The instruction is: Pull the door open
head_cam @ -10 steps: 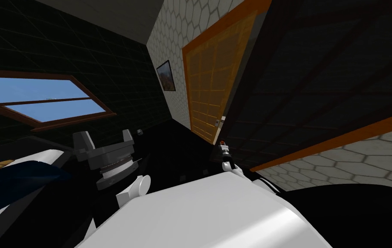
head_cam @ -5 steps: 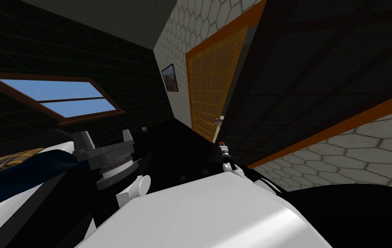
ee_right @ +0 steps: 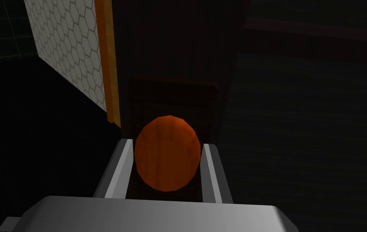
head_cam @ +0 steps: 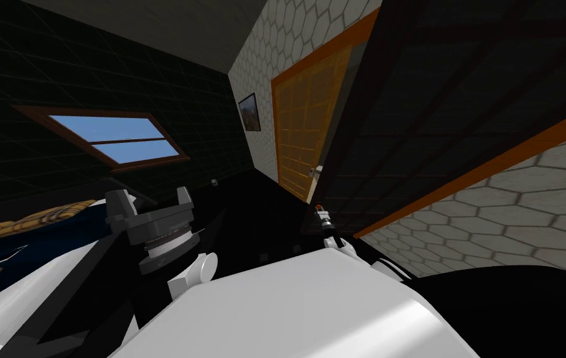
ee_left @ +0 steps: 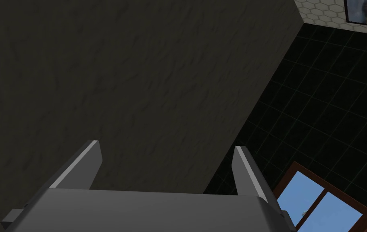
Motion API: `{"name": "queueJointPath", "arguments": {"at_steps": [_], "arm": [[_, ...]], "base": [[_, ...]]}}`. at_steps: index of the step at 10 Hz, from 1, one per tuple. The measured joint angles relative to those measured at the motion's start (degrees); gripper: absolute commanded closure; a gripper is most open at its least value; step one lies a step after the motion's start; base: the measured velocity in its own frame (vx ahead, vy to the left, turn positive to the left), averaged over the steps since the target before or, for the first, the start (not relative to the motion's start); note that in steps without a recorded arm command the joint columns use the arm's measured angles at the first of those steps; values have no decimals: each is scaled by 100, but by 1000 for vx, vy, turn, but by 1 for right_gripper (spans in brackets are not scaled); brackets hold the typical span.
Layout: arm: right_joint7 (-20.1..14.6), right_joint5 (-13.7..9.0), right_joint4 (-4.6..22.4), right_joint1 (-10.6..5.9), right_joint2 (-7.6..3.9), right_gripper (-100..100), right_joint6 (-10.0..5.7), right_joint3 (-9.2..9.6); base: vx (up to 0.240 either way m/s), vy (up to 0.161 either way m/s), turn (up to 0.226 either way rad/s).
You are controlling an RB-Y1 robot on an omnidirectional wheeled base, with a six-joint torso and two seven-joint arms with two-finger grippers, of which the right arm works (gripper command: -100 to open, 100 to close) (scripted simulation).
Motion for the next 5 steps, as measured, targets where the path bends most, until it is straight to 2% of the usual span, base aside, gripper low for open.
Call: {"name": "queueJointPath", "arguments": {"at_steps": [1,2,3,5], "arm": [[-94,51,12,24,-49,100,-57,91],[-153,86,-57,77,-88,100,-70,156],[-161,97,-59,98,-78,100,-59,179],[-260,133,-70,150,-180,100,-148,252]], "base": [[-209,-49,70],[-91,-14,19],[-111,-5,85],[-204,-18,101]]}}
